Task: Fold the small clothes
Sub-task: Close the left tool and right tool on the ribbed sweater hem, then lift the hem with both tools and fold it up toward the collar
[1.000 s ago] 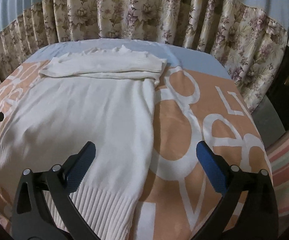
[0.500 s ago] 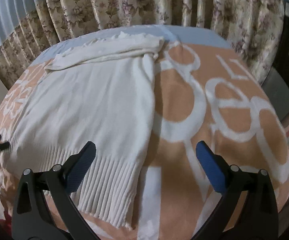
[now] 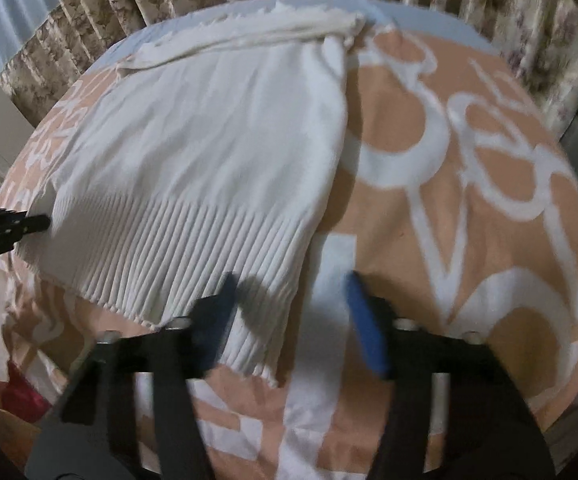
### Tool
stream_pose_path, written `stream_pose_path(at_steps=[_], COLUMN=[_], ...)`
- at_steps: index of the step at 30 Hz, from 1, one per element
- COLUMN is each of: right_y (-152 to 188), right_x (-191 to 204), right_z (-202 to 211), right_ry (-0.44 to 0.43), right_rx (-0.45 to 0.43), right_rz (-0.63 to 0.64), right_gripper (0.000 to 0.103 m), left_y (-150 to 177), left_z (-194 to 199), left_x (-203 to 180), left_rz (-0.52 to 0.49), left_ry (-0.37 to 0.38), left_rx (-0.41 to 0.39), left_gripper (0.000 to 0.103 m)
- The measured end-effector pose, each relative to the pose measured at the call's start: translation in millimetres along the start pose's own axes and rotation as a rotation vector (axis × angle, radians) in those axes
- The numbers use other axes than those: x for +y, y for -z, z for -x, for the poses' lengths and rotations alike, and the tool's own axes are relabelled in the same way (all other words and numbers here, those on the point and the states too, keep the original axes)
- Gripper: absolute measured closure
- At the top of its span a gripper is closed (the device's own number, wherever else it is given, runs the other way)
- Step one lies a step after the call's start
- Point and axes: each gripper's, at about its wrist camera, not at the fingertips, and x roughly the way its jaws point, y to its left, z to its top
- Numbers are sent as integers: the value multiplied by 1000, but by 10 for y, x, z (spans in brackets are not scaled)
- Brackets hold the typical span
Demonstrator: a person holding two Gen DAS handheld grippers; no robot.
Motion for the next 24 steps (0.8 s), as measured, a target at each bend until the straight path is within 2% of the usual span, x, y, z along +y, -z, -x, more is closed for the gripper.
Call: stream_pose_path(at_steps=[2, 4, 5, 10, 14, 18, 24], right_y=[-3, -7, -22, -104, -218, -396, -788], right_x=[46, 121, 176, 243, 301, 495, 491], right_z=[-22, -29, -35, -61, -42, -50, -40], right_ry=[-6, -17, -7, 47, 128, 246, 296], right_rx=[1, -5, -10, -30, -81, -163, -257], right_rz=[17, 49, 72, 139, 181, 234, 202], right_gripper=[66, 90, 92, 95, 95, 95, 95], left_y=[-51, -84, -93, -187, -280, -413, -700], left_z=[-17, -25, -33, -44, -46, -39, -38], left_x=[-11, -41, -47, -67, -61, -59, 144], left_rz=[-15, -35, -42, -78, -69, -58, 8], left_ry=[-5, -19, -22, -50, -64, -100, -107], left_rx=[-3, -15, -18, -50, -84, -138, -204], left_gripper=[89, 90, 90, 91, 91, 91, 91])
